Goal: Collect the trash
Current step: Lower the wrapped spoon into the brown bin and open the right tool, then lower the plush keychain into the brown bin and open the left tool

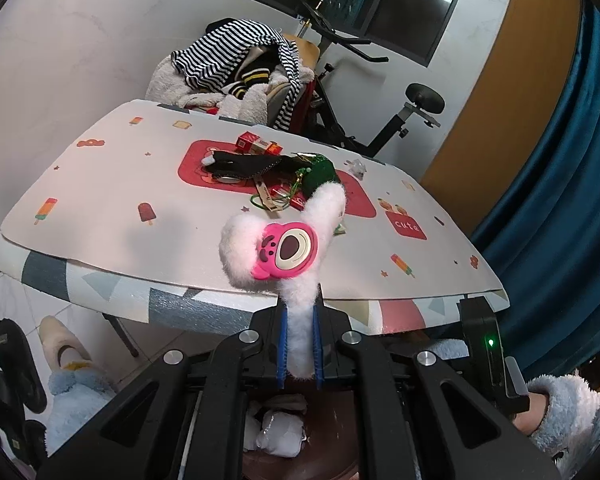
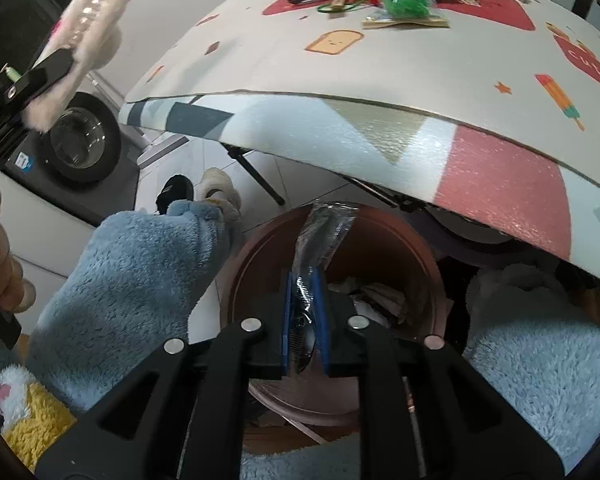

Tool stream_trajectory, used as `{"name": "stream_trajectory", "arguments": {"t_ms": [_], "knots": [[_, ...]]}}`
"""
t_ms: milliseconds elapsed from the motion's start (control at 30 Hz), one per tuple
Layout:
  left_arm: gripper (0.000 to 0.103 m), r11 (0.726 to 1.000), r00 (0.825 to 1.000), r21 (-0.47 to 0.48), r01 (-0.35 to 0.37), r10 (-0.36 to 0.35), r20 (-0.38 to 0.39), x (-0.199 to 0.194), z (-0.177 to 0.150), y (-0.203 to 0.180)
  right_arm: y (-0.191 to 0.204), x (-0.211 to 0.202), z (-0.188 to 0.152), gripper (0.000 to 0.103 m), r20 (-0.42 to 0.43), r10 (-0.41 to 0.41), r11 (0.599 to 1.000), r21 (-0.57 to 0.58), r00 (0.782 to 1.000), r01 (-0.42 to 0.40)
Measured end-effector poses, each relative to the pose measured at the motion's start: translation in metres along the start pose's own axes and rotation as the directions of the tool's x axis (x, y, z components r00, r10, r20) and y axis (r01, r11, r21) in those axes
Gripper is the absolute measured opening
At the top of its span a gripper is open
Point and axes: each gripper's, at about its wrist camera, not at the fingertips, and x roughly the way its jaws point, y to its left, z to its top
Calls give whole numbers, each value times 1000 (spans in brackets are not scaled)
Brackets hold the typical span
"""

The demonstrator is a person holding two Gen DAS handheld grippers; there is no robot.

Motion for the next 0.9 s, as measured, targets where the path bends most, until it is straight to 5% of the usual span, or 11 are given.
{"name": "stream_trajectory", "arguments": {"t_ms": [200, 400, 500, 633, 733, 900], "knots": [[10, 1000, 1000, 1, 7, -7, -17, 5, -4, -3, -4, -7, 0, 44, 39, -8, 1000, 20, 999, 7], [10, 999, 999, 38, 16, -14, -37, 12, -10, -8, -4, -34, -1, 66, 198, -64, 997, 44, 978, 57], [10, 998, 998, 62, 12, -9, -54, 18, -19, -10, -3, -48, 0, 82, 284, -116, 993, 53, 952, 106], [10, 997, 996, 74, 11, -5, -84, 27, -30, -9, -6, -65, -1, 97, 410, -212, 977, 99, 887, 188], [10, 996, 996, 86, 18, -10, -89, 30, -38, -10, -21, -71, -1, 97, 436, -274, 960, 179, 857, 216], [10, 987, 990, 154, 40, -18, -137, 45, -59, -19, -47, -74, -3, 97, 414, -340, 926, 307, 845, 222]]}}
